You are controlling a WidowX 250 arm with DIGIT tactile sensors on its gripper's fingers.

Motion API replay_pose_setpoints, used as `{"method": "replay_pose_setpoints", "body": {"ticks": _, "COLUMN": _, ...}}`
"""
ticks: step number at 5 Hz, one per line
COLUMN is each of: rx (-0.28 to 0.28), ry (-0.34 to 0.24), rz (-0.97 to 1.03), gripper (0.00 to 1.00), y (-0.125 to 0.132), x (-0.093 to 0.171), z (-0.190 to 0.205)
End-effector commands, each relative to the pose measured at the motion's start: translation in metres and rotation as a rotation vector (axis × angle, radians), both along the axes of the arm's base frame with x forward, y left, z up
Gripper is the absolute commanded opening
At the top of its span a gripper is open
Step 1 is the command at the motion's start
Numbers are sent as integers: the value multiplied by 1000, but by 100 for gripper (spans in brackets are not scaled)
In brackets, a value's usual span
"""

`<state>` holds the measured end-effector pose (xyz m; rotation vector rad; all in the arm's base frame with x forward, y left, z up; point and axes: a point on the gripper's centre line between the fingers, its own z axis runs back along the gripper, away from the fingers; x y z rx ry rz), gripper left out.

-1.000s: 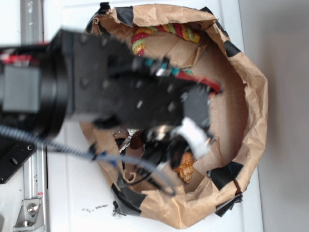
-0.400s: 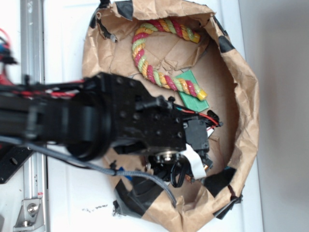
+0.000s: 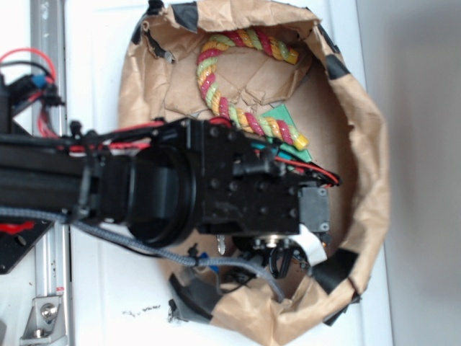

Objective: Grab the shell.

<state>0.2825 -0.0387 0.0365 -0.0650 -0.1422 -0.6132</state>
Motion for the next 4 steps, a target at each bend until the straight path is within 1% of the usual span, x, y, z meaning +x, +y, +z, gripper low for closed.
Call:
{"method": "replay_pose_setpoints", "body": {"ticks": 1, "rx": 47, "ry": -231, "rz": 472, "gripper": 0, "y": 48, "x": 12, "z": 125}}
{"method": "replay_pose_setpoints", "body": {"ticks": 2, "rx": 67, "ry": -196, "rz": 614, "gripper": 0, "y": 40, "x": 8, "z": 145}}
{"method": "replay_pose_setpoints", "body": {"ticks": 3, "rx": 110, "ry": -149, "rz": 671, "gripper": 0, "y": 31, "x": -1, "z": 144}}
{"method": "replay_pose_setpoints", "body": {"ticks": 4, "rx": 118, "ry": -125, "rz": 676, "gripper": 0, "y": 34, "x": -7, "z": 142}}
